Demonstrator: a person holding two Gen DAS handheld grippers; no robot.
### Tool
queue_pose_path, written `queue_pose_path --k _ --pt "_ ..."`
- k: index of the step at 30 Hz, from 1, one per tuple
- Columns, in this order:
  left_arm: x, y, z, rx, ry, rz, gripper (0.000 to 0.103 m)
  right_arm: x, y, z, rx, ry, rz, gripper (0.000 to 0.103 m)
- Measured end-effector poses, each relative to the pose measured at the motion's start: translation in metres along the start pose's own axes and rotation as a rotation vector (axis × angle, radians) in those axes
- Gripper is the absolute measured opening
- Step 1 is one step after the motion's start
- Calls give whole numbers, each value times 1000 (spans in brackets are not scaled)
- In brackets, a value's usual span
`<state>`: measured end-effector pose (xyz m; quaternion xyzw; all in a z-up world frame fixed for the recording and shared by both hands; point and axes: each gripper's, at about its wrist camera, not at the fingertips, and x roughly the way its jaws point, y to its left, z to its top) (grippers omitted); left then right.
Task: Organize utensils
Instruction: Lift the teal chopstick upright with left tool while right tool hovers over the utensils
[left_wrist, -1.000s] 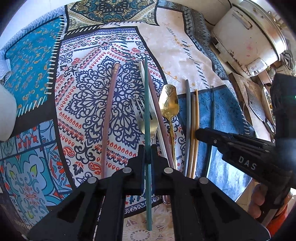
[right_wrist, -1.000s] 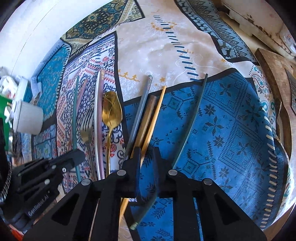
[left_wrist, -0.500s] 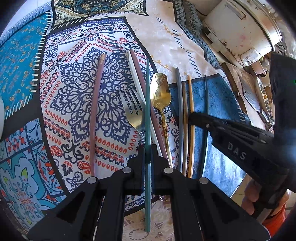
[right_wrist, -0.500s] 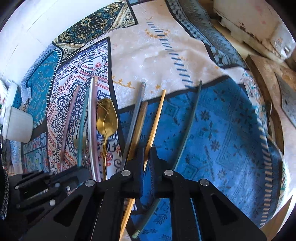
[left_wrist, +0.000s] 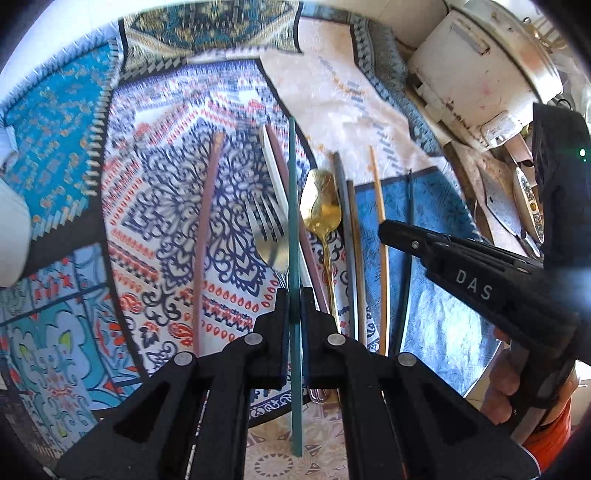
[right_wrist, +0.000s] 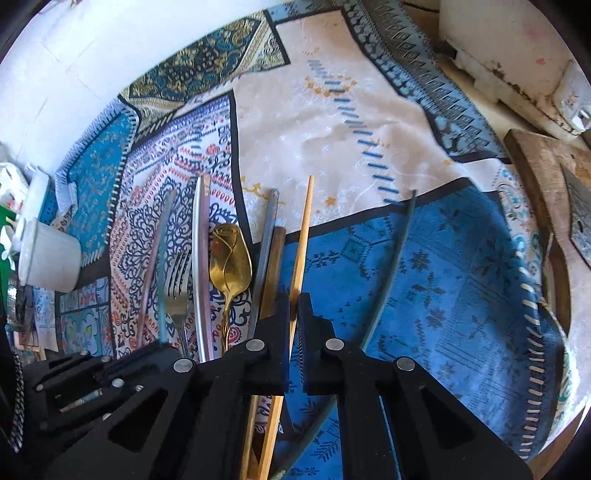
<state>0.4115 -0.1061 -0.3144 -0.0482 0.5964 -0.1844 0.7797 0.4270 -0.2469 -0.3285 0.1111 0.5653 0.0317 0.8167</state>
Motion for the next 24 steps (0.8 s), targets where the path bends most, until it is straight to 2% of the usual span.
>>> queue_pose_path --k 7,9,12,15,18,24 --pt "-25 0 1 -6 -68 13 4 -32 2 1 -18 -87 12 1" --pt "-28 -1 1 -6 -79 19 4 -28 3 0 -34 -64 8 1" --pt "-35 -2 -1 -7 -91 29 4 -17 -5 -5 -19 15 48 2" --pt "-42 -2 -6 -5 -102 33 4 -2 -3 -12 -39 64 -4 7" --pt "-45 -2 -9 -6 -109 37 4 9 -2 -16 -34 102 8 7" --pt "-51 1 -14 -23 -122 43 4 11 4 -20 -58 79 -9 14"
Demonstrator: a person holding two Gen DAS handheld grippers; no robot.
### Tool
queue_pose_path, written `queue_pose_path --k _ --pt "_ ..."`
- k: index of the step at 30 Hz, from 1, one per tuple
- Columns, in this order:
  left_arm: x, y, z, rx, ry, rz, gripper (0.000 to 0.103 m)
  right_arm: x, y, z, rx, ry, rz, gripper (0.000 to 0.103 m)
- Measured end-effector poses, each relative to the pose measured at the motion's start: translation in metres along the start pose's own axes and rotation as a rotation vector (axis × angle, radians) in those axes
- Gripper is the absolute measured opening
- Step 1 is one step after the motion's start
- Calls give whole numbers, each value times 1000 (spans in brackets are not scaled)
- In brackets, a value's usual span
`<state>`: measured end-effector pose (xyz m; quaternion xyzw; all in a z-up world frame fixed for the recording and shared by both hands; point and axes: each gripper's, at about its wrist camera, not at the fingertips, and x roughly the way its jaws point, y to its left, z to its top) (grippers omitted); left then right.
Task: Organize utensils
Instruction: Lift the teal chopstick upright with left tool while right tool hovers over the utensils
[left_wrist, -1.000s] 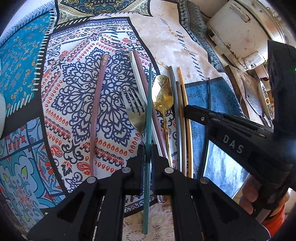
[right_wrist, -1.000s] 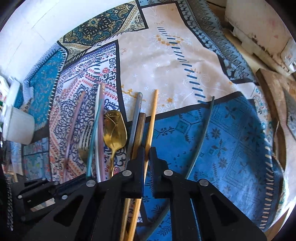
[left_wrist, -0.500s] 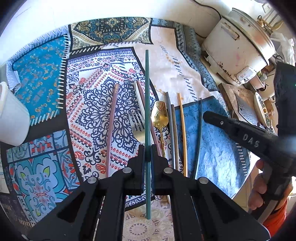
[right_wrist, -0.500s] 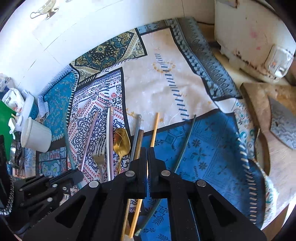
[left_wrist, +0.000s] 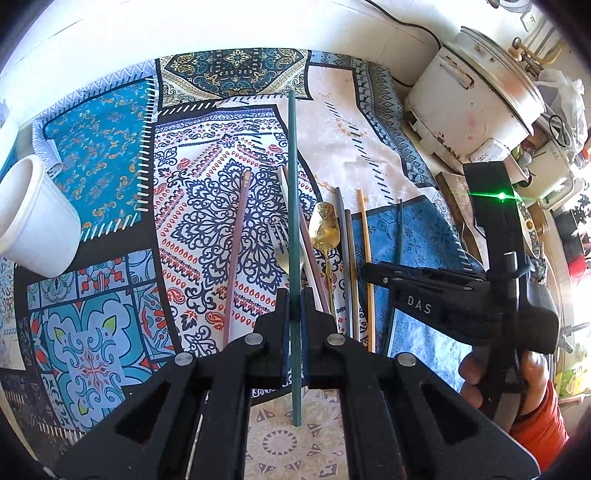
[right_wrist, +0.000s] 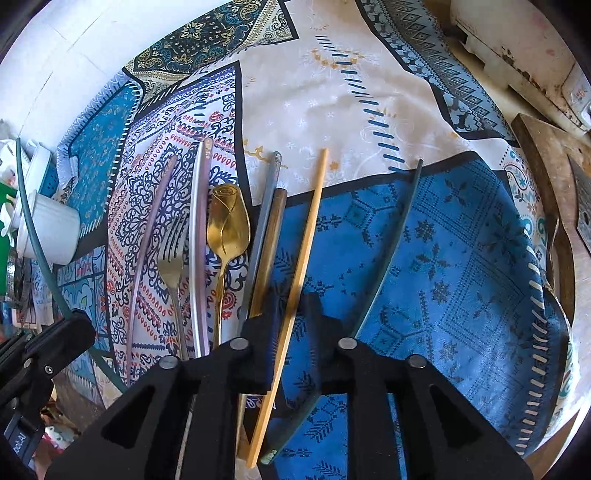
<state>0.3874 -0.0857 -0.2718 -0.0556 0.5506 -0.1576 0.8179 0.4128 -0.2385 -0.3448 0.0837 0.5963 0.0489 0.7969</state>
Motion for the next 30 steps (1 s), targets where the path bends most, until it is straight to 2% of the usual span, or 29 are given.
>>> queue_pose_path --k 5,7,13,16,22,30 --pt "-3 2 -3 -11 -10 7 4 2 17 -5 -85 -69 -96 13" --pt "-4 2 -3 -18 -14 7 4 3 20 -5 -104 -87 -127 8" --pt "-12 4 -5 -33 -32 12 4 4 15 2 -73 -75 -68 6" --pt "-17 6 -5 -37 -46 20 4 -4 14 3 -62 -102 -63 5" --pt "-27 11 -6 -57 -72 24 4 -27 13 0 -56 -141 0 5" --pt "-38 18 -6 -91 -110 22 4 -55 33 -3 -101 -213 50 5"
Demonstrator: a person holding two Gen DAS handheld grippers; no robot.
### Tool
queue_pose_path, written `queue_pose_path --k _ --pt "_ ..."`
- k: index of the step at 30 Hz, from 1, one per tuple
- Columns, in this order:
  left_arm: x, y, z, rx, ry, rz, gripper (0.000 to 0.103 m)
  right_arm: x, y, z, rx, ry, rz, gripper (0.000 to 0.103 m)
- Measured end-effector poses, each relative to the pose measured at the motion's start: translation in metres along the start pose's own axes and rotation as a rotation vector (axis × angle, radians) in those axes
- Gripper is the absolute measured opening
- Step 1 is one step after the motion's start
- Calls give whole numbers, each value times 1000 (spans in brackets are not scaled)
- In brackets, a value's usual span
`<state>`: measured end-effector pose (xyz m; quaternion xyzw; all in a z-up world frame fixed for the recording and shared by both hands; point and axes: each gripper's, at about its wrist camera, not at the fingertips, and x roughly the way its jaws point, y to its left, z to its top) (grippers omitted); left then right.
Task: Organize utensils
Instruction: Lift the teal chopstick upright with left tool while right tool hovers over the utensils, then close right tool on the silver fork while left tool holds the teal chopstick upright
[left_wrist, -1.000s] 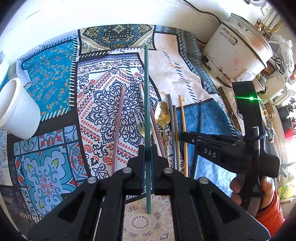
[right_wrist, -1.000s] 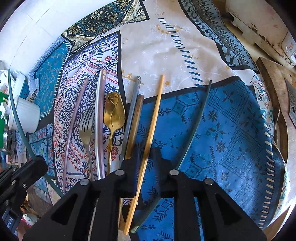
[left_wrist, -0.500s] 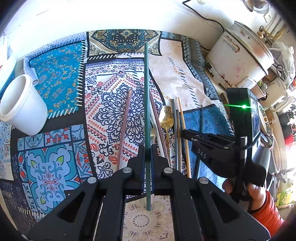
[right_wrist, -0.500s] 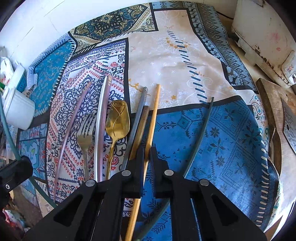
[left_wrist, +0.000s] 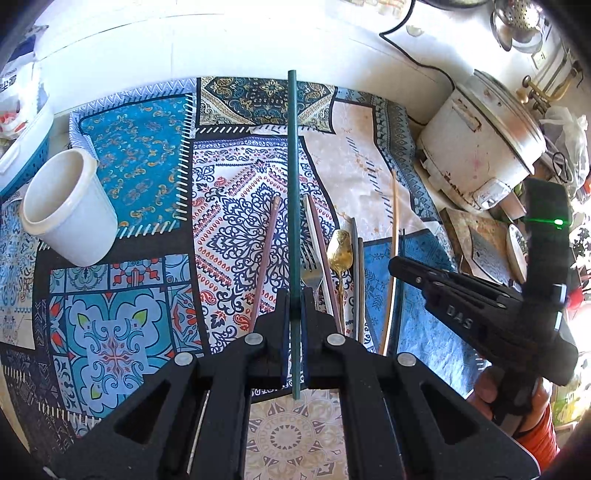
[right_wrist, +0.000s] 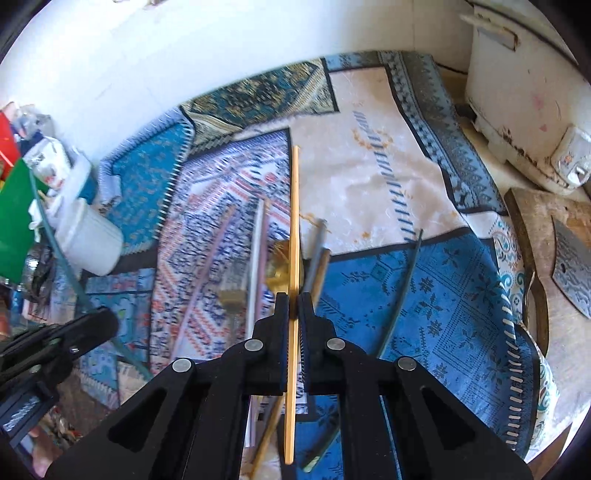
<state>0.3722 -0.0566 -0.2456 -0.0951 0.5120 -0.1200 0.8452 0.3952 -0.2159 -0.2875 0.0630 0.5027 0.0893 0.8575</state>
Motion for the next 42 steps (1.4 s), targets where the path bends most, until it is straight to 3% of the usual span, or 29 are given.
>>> queue_pose_path --k 29,32,37,38,40,42 --pt "-60 -10 26 5 -198 -3 4 -86 29 12 -125 -214 95 0" --pt "-62 -8 27 -1 -207 -1 4 -79 31 13 -143 -203 86 0" --pt "-63 -1 26 -17 -208 12 4 -37 17 14 -95 -49 93 2" --pt "-63 1 26 -21 -207 16 4 -30 16 13 -92 -23 84 4" --pt "-62 7 25 -32 -203 27 4 -9 15 9 -84 57 78 20" --pt "-62 13 24 -45 -200 36 4 9 17 3 -86 102 93 23"
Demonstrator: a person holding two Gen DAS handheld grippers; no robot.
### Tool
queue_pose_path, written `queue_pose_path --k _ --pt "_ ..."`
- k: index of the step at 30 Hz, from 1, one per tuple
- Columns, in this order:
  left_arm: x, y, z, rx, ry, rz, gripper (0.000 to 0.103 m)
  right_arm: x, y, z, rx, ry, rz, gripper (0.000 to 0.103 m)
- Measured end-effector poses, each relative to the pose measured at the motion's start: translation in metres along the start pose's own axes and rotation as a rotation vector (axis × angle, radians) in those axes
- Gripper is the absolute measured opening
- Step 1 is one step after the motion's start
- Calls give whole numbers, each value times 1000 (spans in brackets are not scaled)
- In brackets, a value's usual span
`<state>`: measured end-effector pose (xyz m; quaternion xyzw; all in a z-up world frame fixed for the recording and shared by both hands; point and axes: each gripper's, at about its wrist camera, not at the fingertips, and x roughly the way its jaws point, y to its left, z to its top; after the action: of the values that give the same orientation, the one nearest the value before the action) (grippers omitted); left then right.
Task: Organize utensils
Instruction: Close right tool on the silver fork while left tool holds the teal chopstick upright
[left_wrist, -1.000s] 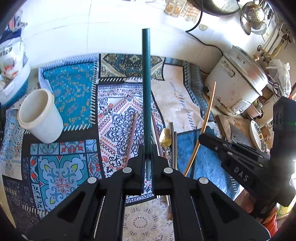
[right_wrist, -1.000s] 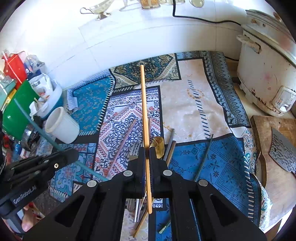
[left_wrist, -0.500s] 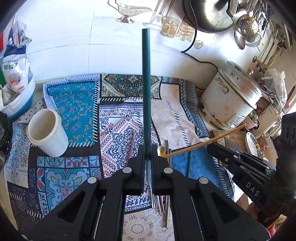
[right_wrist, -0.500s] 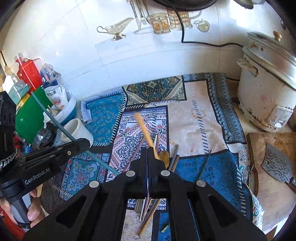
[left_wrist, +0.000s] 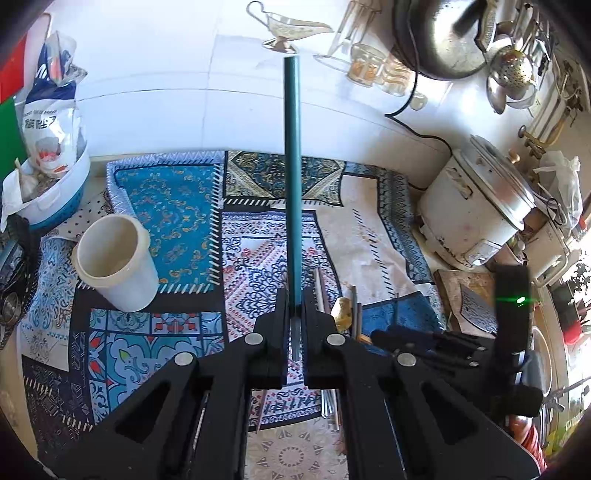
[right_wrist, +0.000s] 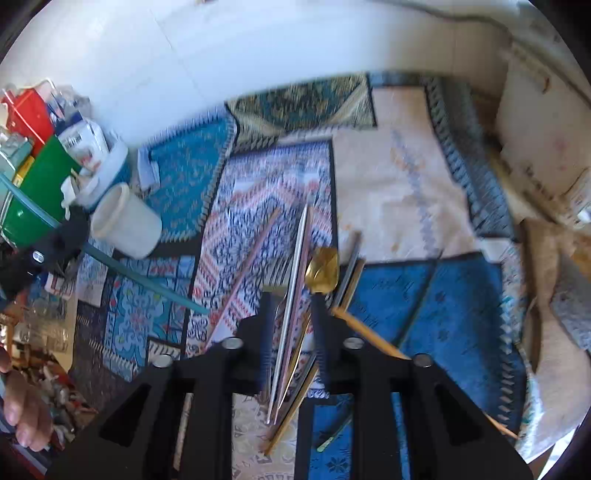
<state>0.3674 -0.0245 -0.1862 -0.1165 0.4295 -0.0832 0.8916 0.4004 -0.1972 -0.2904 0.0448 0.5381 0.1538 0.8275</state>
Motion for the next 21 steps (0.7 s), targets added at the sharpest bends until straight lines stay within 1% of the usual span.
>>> queue_pose_path --k 2,5,10,13,17,21 --pt "1 7 0 -14 6 10 4 19 5 -2 -16 46 0 23" --pt "2 17 -2 -31 15 25 4 42 11 -4 -16 96 21 23" --pt "4 33 -6 -58 30 42 4 64 18 -2 -9 140 11 23" --pt "5 41 -7 -72 40 50 4 70 21 1 -11 143 12 22" --pt "7 49 -8 -86 49 55 4 79 24 7 -18 155 -9 22" --pt "8 56 -8 -91 53 62 4 81 28 11 -31 126 -35 22"
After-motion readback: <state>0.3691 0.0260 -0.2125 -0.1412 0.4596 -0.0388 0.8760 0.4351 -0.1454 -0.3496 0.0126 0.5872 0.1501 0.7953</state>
